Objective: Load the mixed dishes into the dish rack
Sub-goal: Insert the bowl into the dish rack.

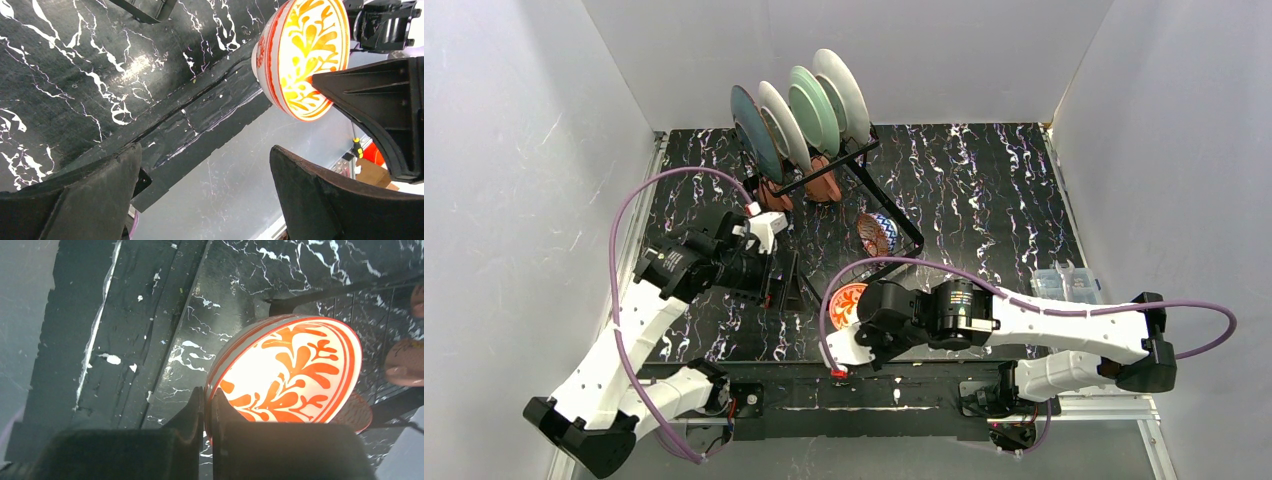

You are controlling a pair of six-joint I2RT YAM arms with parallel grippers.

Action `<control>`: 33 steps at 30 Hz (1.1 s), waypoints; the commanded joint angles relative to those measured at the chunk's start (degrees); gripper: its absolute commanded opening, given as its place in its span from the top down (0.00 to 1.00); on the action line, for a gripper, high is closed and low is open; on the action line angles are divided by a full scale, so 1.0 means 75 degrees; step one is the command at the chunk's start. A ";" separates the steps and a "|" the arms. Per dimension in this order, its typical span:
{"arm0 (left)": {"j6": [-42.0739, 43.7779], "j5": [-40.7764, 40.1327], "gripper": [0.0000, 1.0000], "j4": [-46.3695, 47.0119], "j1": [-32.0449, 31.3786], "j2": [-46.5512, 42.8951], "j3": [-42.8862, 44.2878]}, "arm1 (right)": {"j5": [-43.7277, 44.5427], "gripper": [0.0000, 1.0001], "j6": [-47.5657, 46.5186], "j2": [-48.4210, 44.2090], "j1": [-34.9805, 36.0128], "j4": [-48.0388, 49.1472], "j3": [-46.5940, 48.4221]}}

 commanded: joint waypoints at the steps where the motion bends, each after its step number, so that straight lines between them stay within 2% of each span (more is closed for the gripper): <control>1: -0.0034 -0.0218 0.01 -0.0207 -0.0418 0.0142 0.0263 | -0.0659 0.99 -0.1410 0.0012 0.0058 -0.0204 0.0713; 21: -0.0316 -0.0708 0.01 -0.0038 -0.1218 0.0717 0.0429 | -0.0610 0.99 -0.2258 0.1038 0.0335 -0.0630 0.1803; 26: -0.0359 -0.0793 0.16 0.0057 -0.1413 0.0974 0.0411 | -0.0460 0.99 -0.2300 0.1120 0.0377 -0.0621 0.1891; 33: -0.0417 -0.0876 0.32 0.0177 -0.1677 0.1193 0.0270 | -0.0023 0.99 -0.2323 0.1149 0.0400 -0.0565 0.1884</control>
